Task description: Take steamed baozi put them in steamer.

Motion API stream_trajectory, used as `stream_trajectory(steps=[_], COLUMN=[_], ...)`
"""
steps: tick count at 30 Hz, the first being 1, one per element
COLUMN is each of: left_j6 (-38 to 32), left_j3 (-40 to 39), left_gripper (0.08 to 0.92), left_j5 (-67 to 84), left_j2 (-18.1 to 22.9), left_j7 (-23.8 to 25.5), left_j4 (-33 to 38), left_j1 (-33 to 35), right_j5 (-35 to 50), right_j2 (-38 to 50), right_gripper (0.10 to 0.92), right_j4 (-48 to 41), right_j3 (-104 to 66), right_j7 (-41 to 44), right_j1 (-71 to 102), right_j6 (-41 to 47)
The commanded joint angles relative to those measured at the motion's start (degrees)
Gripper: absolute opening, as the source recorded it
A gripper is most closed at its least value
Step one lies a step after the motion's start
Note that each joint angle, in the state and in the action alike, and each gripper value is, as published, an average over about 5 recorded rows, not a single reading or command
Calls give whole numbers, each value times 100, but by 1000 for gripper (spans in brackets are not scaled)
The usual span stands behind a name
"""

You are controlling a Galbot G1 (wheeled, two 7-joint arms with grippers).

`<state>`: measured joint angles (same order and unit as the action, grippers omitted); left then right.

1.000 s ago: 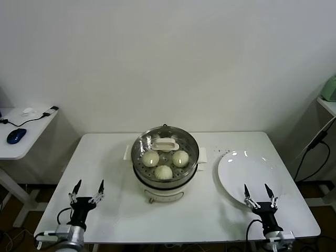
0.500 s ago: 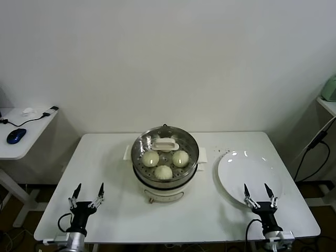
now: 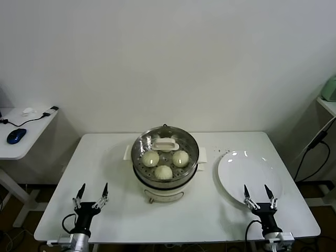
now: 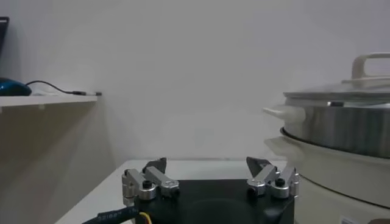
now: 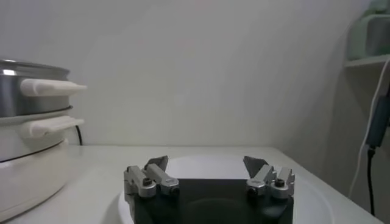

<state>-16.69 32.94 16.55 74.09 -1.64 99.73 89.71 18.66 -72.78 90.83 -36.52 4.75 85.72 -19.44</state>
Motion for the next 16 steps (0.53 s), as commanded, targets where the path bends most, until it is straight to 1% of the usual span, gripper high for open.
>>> stream_trajectory(steps=[1,16], left_j6=[-61,-4], left_j3=[81,-31], left_gripper=[823,823], left_j5=[61,-50], left_j2=[-33,-3], left_j7=[7,7], left_j4=[-36,10], left_j1=[15,24], right_j5=[22,4], right_j2=[-13,-29], right_gripper=[823,823], right_j4=[4,-8], right_j3=[-5,23], right_j7=[12,9], right_j1=[9,-59], right_j6=[8,13])
